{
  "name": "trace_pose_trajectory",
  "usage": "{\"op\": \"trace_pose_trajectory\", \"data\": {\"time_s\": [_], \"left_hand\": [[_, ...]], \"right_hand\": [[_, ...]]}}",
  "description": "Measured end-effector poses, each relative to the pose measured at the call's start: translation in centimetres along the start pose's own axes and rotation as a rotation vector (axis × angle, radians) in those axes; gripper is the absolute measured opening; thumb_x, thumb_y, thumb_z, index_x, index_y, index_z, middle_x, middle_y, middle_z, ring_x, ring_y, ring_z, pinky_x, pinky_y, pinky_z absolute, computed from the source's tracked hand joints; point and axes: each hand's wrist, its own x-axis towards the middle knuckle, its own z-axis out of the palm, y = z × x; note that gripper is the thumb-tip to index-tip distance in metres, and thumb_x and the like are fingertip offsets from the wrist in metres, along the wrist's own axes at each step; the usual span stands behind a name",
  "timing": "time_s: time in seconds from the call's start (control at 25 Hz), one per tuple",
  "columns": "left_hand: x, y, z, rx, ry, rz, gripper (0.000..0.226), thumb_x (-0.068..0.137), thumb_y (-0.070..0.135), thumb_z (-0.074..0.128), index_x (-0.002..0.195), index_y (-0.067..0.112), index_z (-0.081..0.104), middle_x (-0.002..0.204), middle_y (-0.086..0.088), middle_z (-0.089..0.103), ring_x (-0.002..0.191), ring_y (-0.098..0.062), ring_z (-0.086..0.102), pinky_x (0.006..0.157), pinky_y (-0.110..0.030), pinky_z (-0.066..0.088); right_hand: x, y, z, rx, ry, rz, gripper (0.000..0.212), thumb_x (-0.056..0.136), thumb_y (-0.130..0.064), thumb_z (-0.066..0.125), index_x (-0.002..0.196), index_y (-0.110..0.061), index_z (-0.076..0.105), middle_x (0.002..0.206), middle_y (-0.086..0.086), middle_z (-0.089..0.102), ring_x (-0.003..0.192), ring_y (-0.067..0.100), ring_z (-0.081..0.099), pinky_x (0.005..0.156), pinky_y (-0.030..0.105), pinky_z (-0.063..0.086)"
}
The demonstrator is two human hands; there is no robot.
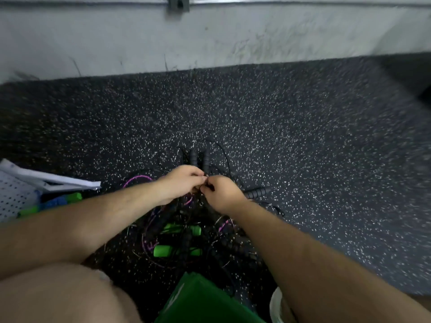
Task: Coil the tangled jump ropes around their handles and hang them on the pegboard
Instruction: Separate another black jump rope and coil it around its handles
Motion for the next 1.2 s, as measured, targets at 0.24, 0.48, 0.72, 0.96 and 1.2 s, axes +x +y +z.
{"op": "trace_pose_trajectory", "data": {"time_s": [0.24, 0.48, 0.72, 0.96, 1.2], "left_hand": [[-7.9, 15.0, -5.8, 0.476, 0.040, 0.157, 0.013, 0.100, 0.015, 0.051, 0.096, 0.020, 0.063, 0.084, 0.003, 0.074, 0.069, -0.006, 0.064, 0.059, -0.025, 0.042], [-15.2, 22.2, -9.4, 0.287, 0.214, 0.313, 0.013, 0.101, 0.013, 0.056, 0.090, 0.019, 0.057, 0.076, 0.003, 0.068, 0.066, -0.013, 0.062, 0.072, -0.036, 0.046], [-18.5, 20.9, -9.3, -0.081, 0.259, 0.396, 0.015, 0.101, 0.006, 0.053, 0.093, 0.013, 0.064, 0.066, 0.009, 0.067, 0.065, -0.013, 0.055, 0.069, -0.032, 0.048], [-19.2, 21.0, -10.1, -0.280, 0.138, 0.417, 0.011, 0.100, 0.006, 0.049, 0.095, 0.005, 0.059, 0.063, 0.003, 0.053, 0.057, -0.014, 0.045, 0.058, -0.030, 0.044], [-18.3, 20.6, -11.3, -0.331, 0.129, 0.283, 0.019, 0.105, 0.025, 0.051, 0.095, 0.010, 0.055, 0.083, -0.014, 0.072, 0.076, -0.029, 0.071, 0.075, -0.045, 0.061]], "right_hand": [[-6.1, -10.8, -15.3, -0.293, 0.048, -0.132, 0.027, 0.098, -0.040, 0.058, 0.085, -0.018, 0.066, 0.079, 0.000, 0.066, 0.063, 0.013, 0.057, 0.052, 0.028, 0.046], [-9.8, -15.5, -21.6, -0.221, 0.234, -0.315, 0.043, 0.093, -0.027, 0.067, 0.132, -0.016, 0.053, 0.124, 0.000, 0.061, 0.103, 0.018, 0.059, 0.085, 0.033, 0.049], [-9.1, -15.5, -19.4, 0.015, 0.244, -0.345, 0.056, 0.087, -0.040, 0.075, 0.134, -0.028, 0.047, 0.125, 0.000, 0.052, 0.104, 0.016, 0.059, 0.085, 0.029, 0.049], [-8.5, -16.7, -19.4, 0.048, 0.188, -0.277, 0.015, 0.100, -0.029, 0.060, 0.102, -0.014, 0.064, 0.080, 0.003, 0.069, 0.062, 0.014, 0.061, 0.054, 0.023, 0.048], [-9.5, -16.7, -20.7, 0.206, 0.366, -0.355, 0.016, 0.101, -0.023, 0.058, 0.101, -0.016, 0.072, 0.084, 0.003, 0.072, 0.065, 0.019, 0.064, 0.062, 0.036, 0.054]]}}
